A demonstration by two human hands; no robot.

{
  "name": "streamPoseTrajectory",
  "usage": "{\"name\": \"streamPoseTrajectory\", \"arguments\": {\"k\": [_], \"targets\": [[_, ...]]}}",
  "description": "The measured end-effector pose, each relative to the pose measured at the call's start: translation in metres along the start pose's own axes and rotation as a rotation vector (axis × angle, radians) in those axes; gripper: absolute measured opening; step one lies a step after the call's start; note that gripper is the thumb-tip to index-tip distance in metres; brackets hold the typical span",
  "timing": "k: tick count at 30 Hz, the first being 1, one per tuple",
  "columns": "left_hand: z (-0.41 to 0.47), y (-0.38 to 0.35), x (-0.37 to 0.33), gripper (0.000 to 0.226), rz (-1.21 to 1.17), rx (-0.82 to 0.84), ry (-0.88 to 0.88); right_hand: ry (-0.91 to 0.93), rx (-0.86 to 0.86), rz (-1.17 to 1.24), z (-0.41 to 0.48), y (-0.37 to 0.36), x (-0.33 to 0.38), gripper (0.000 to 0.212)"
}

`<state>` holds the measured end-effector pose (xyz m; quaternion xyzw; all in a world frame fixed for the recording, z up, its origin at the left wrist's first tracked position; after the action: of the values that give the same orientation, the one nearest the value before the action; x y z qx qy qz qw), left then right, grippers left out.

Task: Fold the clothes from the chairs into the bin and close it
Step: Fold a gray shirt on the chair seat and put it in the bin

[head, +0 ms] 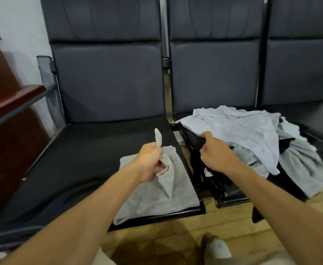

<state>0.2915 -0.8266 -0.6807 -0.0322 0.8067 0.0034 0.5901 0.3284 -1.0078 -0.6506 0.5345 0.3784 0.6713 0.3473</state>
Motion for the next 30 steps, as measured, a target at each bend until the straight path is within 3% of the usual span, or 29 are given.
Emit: {"name": "streamPoseTrajectory", "arguments": {"k": [3, 5, 7, 10, 12, 18, 22, 25, 30], "targets": [[-0.005, -0.041, 0.025, 0.025, 0.273, 0.186, 0.107, 0.028, 0.018, -0.035, -0.001, -0.002, 0.003, 0.044], [-0.003, -0.05, 0.033, 0.053, 0.346, 0.222, 0.12, 0.05, 0.036, -0.06, -0.003, -0.004, 0.009, 0.042], [0.002, -0.043, 0.029, 0.058, 0.414, 0.168, 0.041, 0.073, 0.04, -0.072, -0.005, -0.006, 0.016, 0.04], [0.009, -0.014, 0.014, 0.048, 0.794, 0.01, -0.232, 0.078, 0.041, -0.069, -0.005, -0.006, 0.024, 0.034], [0.007, 0.002, 0.011, 0.04, 0.966, -0.011, -0.371, 0.093, 0.043, -0.059, -0.005, -0.008, 0.03, 0.029], [-0.015, 0.026, 0.046, 0.045, 1.416, 0.176, -0.321, 0.09, 0.098, -0.037, -0.008, -0.02, 0.046, 0.027], [-0.03, 0.038, 0.047, 0.046, 1.55, 0.132, -0.381, 0.054, 0.149, -0.034, -0.01, -0.032, 0.057, 0.025], [-0.035, 0.066, 0.046, 0.046, 1.593, 0.111, -0.324, 0.07, 0.191, -0.065, -0.01, -0.045, 0.077, 0.02], [-0.044, 0.115, 0.047, 0.046, 1.513, 0.106, -0.245, 0.057, 0.329, -0.147, -0.006, -0.075, 0.109, 0.018]]}}
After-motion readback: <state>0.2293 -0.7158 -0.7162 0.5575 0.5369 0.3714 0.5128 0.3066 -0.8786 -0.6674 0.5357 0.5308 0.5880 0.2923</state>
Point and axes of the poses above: each hand's wrist, its own z-axis towards the middle knuckle, its own y-axis out of the back of the hand, x = y × z, the point moved 8 cm from there along z, towards the middle knuckle
